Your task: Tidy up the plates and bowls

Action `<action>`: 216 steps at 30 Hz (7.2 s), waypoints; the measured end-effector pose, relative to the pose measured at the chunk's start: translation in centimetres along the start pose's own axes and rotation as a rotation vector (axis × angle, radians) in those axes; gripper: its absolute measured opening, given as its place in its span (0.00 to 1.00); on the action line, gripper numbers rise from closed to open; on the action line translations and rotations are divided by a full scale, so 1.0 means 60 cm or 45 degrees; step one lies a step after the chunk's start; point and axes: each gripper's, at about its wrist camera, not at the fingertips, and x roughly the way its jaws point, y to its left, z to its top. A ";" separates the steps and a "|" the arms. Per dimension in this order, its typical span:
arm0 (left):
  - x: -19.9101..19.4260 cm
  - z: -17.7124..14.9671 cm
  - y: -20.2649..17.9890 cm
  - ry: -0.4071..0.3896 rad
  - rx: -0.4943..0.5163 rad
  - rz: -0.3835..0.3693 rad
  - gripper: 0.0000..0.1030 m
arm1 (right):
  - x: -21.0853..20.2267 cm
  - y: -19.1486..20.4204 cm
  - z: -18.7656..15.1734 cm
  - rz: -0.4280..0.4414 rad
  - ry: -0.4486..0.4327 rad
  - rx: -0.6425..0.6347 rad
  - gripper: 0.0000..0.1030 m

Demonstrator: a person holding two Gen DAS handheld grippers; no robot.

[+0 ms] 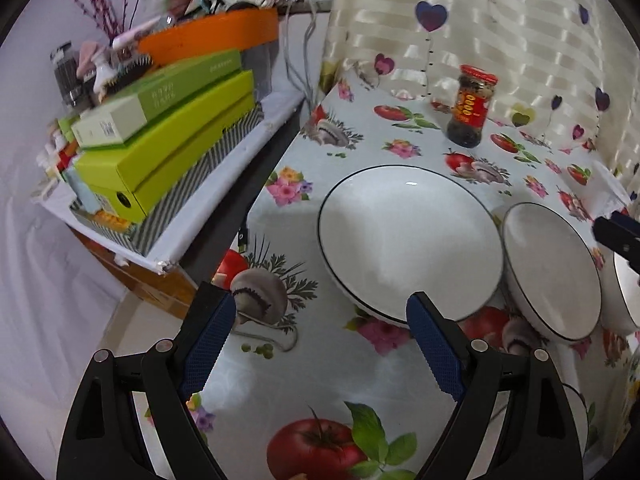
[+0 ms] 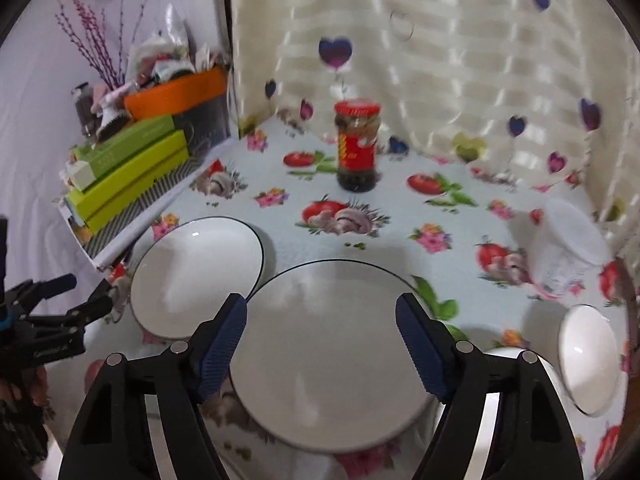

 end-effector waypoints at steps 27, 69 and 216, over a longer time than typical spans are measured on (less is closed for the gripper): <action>0.097 0.023 0.033 0.189 -0.149 -0.111 0.84 | 0.197 0.053 0.058 0.163 0.209 -0.087 0.56; 0.123 0.024 -0.005 0.203 -0.126 -0.176 0.32 | 0.251 0.098 0.058 0.163 0.330 -0.148 0.16; -0.132 -0.165 -0.103 0.119 0.058 -0.286 0.27 | -0.160 0.056 -0.254 0.014 0.150 0.144 0.41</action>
